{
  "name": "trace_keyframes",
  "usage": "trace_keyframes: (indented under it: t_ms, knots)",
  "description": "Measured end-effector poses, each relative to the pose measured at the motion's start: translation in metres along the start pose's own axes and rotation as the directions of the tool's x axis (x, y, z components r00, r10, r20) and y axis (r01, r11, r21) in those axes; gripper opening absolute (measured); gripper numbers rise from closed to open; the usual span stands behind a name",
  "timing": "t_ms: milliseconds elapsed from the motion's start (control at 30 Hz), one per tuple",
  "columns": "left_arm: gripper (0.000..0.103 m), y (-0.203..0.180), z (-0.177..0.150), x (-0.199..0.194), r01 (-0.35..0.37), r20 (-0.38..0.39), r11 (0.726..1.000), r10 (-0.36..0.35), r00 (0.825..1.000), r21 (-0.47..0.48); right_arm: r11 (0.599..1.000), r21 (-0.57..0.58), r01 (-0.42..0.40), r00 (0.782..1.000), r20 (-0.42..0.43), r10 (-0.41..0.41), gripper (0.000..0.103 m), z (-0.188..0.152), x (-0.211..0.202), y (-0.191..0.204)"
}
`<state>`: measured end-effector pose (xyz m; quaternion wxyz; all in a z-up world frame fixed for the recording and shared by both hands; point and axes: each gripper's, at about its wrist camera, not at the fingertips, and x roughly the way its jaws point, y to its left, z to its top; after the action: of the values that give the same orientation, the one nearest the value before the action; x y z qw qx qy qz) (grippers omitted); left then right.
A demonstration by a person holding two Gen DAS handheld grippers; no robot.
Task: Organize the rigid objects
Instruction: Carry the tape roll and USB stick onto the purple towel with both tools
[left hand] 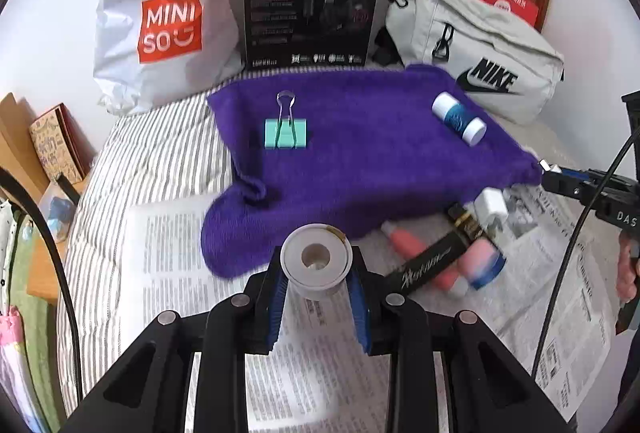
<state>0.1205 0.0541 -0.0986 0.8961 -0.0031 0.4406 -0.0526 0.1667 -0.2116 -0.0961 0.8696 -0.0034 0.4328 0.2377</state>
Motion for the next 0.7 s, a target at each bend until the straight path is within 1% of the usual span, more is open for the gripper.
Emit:
trace_keyframes:
  t_ms: [67, 267, 333, 433, 700]
  knots:
    - [0.028, -0.001, 0.005, 0.000, 0.014, 0.007, 1.000, -0.014, 1.000, 0.010, 1.000, -0.001, 0.003, 1.000, 0.000, -0.003, 0.024, 0.004, 0.001, 0.000]
    - [0.028, 0.002, 0.017, 0.007, 0.000, 0.019, 1.000, 0.000, 1.000, 0.010, 1.000, 0.008, 0.012, 1.000, 0.009, -0.012, 0.024, 0.016, 0.011, -0.010]
    - [0.028, 0.003, 0.019, 0.009, 0.008, 0.019, 1.000, -0.008, 1.000, 0.008, 1.000, 0.022, 0.005, 1.000, 0.013, -0.005, 0.024, 0.022, 0.014, -0.015]
    - [0.028, 0.005, 0.023, 0.013, 0.014, 0.020, 1.000, -0.014, 1.000, 0.000, 1.000, 0.018, 0.022, 1.000, 0.015, -0.022, 0.024, 0.033, 0.020, -0.019]
    - [0.028, 0.009, 0.036, 0.027, -0.004, 0.006, 1.000, 0.004, 1.000, 0.013, 0.999, 0.019, 0.038, 0.999, -0.039, -0.037, 0.024, 0.043, 0.050, -0.032]
